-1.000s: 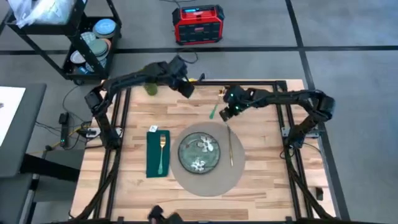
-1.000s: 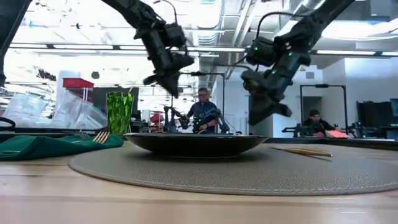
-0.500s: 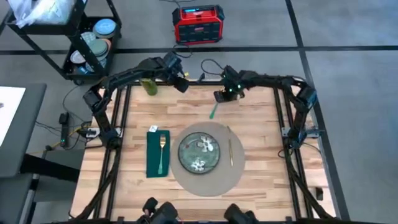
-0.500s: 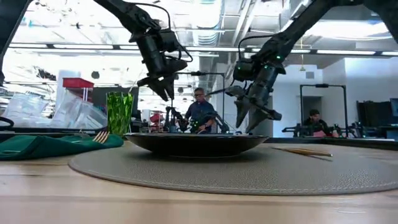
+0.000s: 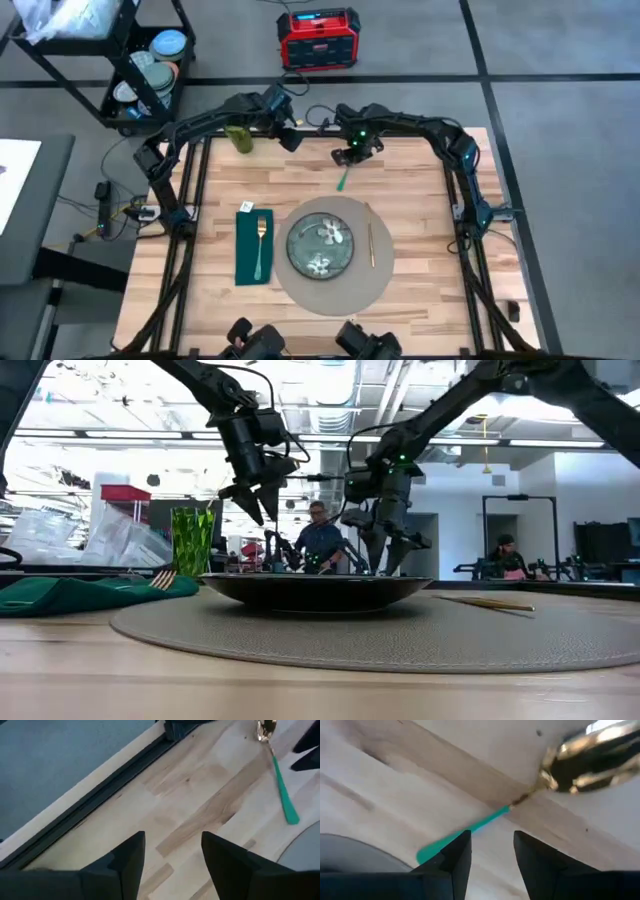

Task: Set table place
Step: Put the green spoon on the gray table mat

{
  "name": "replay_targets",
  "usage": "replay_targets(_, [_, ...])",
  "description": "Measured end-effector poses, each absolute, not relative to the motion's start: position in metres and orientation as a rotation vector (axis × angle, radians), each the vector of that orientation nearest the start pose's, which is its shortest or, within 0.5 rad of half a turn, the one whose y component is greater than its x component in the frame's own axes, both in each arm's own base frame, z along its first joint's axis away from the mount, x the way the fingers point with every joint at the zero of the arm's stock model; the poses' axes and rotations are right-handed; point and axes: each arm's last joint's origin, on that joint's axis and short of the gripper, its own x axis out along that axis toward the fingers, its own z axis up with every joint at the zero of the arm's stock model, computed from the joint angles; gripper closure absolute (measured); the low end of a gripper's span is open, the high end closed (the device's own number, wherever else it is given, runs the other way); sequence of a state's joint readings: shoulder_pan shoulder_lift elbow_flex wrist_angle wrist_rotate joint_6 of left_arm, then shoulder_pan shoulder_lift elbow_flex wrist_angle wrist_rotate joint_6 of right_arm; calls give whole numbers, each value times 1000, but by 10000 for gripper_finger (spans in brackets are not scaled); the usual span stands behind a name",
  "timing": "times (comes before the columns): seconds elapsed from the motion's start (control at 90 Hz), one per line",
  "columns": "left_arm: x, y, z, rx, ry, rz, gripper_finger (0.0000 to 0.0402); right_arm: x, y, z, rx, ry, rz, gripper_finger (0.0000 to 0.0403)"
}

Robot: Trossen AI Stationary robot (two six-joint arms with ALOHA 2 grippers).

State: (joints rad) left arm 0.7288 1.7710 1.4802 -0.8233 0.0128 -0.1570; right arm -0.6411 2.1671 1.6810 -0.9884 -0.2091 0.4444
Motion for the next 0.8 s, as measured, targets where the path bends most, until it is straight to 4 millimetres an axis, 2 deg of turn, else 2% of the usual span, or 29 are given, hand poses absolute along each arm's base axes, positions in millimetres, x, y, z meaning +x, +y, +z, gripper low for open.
replay_targets(0.133, [272,242,252,-541,1042,720,221,346,-246,151,1039,1298,-665,267])
replay_targets(0.289, [268,239,240,-552,1084,715,221,347,-250,154,1110,1242,-657,267])
replay_targets(0.589, [268,239,233,-550,1067,714,221,329,-271,154,1328,1191,-730,267])
replay_targets(0.711, [268,237,225,-578,1064,701,221,328,-275,158,1289,1182,-691,267])
replay_targets(0.8, [275,234,226,-664,991,598,221,331,-281,172,1189,1151,-632,267])
